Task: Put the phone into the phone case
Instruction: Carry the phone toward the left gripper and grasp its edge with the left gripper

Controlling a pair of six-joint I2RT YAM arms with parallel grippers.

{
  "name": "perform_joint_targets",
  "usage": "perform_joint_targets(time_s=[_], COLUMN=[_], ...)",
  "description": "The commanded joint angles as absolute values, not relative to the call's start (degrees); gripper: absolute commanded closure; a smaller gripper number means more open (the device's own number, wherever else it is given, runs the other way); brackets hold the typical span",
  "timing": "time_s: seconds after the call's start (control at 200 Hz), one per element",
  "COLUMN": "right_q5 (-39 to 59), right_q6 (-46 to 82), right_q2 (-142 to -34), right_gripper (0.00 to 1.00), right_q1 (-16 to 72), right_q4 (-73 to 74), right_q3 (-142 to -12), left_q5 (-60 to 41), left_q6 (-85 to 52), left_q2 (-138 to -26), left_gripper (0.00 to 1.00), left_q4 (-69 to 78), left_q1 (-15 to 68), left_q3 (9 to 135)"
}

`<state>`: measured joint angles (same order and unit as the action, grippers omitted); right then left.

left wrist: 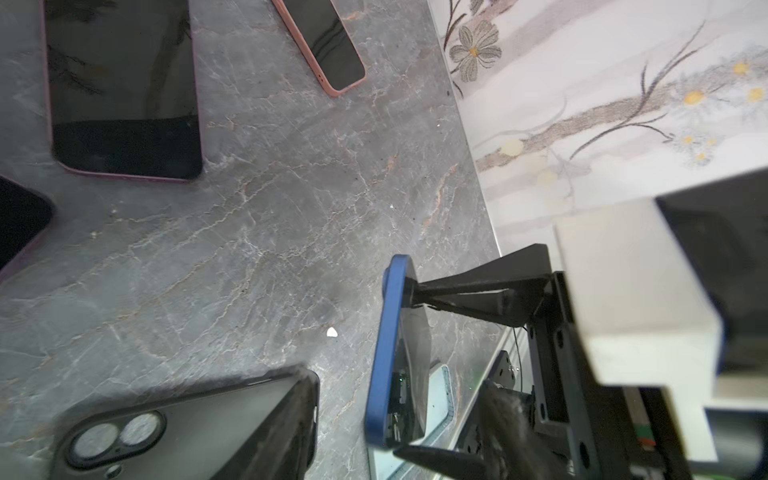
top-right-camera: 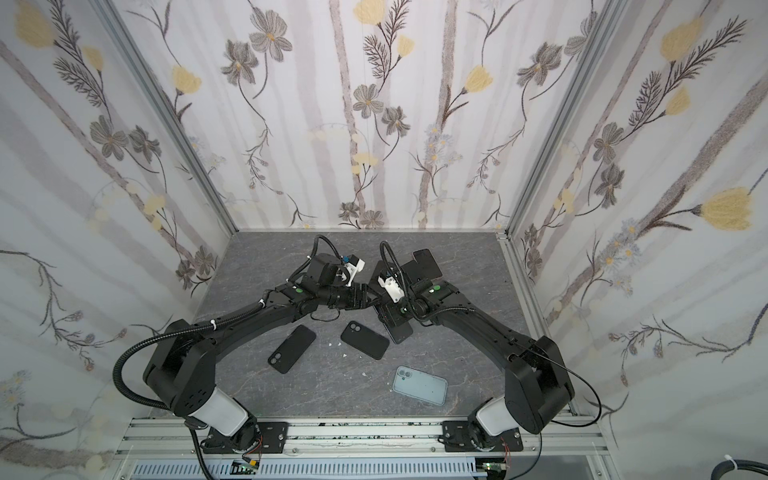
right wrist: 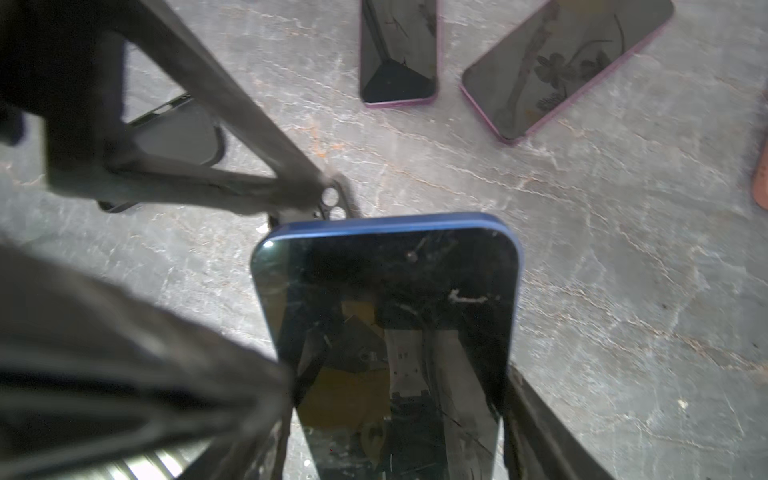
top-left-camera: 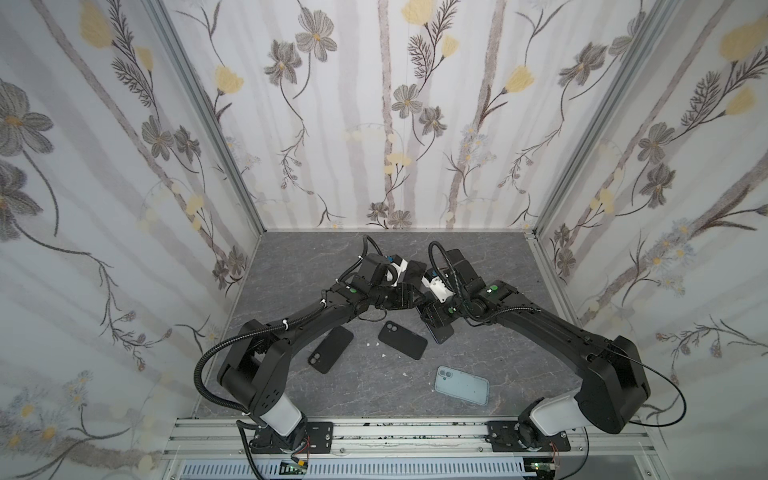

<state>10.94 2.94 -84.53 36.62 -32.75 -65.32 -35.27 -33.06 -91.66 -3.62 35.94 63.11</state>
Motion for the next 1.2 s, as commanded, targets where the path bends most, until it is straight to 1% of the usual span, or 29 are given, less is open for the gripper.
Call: perform_joint_targets(time_s=[0.0,0.125,0.305,0.355,0.425,0.455,0.535,0.57,0.629,0.674,0.704,0.774,0.899,1.034,1.199], right_q5=[12.22,12.08,11.40,11.17,10.88,10.83,10.47,10.31,9.64,9.41,9.40,9.17,9.94,11.23,11.73], right_q6=[1.84,1.92,2.13,2.30,2.31,2.44,2.59,2.65,2.90,3.23,3.40,4.22,7.22,11.43,17.69], right_q2=[-83.94,-83.94,-83.85,-83.86,-83.86,-83.85,-83.80,-83.67,-83.50,-83.33,-83.17,-82.80,-81.43,-78.98,-75.86], right_gripper=[0.46,0.46,0.46,0.46,0.46,0.46,0.45,0.45,0.43,0.40,0.37,0.26,0.13,0.08,0.08], right_q1=[37.74,38.92,39.43,39.46,39.59,39.68,39.73,39.73,39.83,39.97,39.91,39.99,40.13,40.08,40.08], right_q4=[-32.38,-32.21,-31.86,-31.89,-31.95,-31.98,-31.93,-31.99,-31.86,-31.77,-31.74,-31.34,-29.23,-24.67,-19.20], right_q3=[-66.33,-67.03,-67.40,-67.45,-67.48,-67.48,-67.50,-67.49,-67.59,-67.72,-67.83,-68.19,-68.94,-69.55,-70.91], left_q5=[-38.23,-39.02,-39.80,-39.80,-39.77,-39.73,-39.47,-39.38,-39.09,-38.94,-38.84,-38.50,-37.68,-36.15,-32.70], left_q6=[-34.32,-34.60,-34.55,-34.51,-34.56,-34.59,-34.72,-34.95,-35.37,-35.87,-36.39,-37.83,-40.98,-44.06,-47.49], left_q2=[-91.26,-91.07,-90.27,-89.97,-89.74,-89.59,-89.33,-89.16,-88.86,-88.44,-88.10,-87.06,-84.37,-80.95,-75.57], left_gripper=[0.41,0.51,0.69,0.75,0.80,0.84,0.87,0.90,0.93,0.97,0.98,1.00,1.00,1.00,1.00], left_q4=[-1.46,-1.57,-1.49,-1.54,-1.66,-1.67,-1.75,-1.61,-1.42,-1.00,-0.61,0.77,3.94,7.15,11.47], left_q1=[35.80,35.85,35.85,35.83,35.79,35.76,35.60,35.53,35.34,35.09,34.92,34.14,32.21,29.49,25.30], left_q3=[62.28,61.31,60.45,60.38,60.30,60.29,60.07,59.96,59.85,59.63,59.38,58.78,57.57,56.37,55.00])
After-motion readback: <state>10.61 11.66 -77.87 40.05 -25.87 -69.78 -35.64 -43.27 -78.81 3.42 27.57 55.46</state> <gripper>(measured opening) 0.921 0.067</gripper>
